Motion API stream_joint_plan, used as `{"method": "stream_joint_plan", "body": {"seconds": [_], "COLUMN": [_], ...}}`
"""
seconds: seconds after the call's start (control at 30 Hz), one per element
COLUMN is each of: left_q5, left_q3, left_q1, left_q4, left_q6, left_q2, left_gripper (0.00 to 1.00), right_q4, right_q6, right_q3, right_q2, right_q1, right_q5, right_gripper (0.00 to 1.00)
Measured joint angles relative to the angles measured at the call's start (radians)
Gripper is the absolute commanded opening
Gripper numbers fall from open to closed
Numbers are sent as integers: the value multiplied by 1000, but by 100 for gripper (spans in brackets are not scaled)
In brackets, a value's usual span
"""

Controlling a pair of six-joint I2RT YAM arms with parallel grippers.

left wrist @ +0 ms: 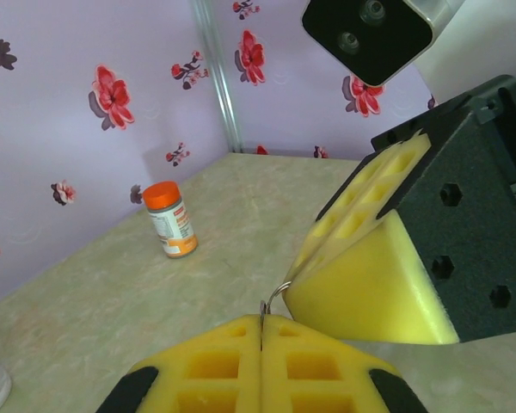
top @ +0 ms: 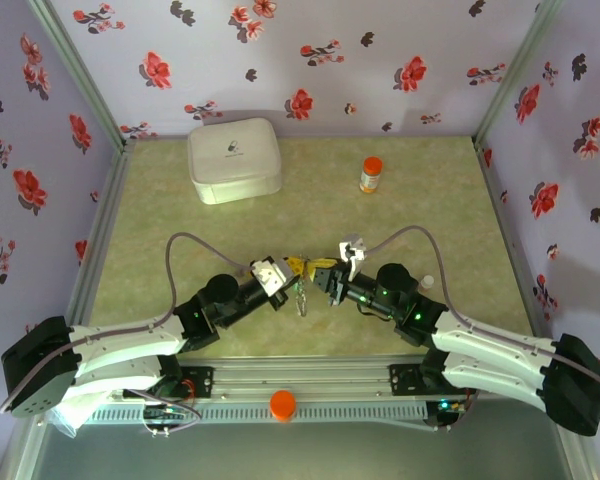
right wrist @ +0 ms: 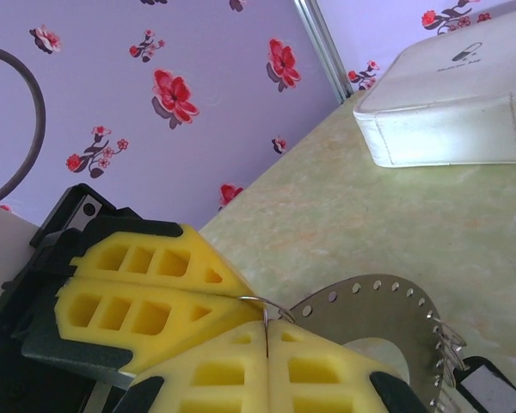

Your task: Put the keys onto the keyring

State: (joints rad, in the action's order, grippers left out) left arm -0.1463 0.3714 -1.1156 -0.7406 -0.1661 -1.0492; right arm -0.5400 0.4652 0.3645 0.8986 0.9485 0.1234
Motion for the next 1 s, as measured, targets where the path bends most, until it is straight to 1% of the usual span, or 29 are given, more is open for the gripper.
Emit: {"method": "stream_joint_plan", "body": {"seconds": [0.67, 1.0], "left_q5": [0, -5], "left_q3": [0, 0], "left_q1": [0, 0], "left_q4": [-13, -6], "left_q6": [-5, -12], "left_q2": [-2, -12], "left_gripper": [0, 0], "right_q4": [-17, -21], "right_q6": [42, 44], "right_q3": [0, 0], "right_q2": [5, 21], "right_q1": [2, 1], "right_q5": [-72, -79], "right_gripper": [0, 0]}}
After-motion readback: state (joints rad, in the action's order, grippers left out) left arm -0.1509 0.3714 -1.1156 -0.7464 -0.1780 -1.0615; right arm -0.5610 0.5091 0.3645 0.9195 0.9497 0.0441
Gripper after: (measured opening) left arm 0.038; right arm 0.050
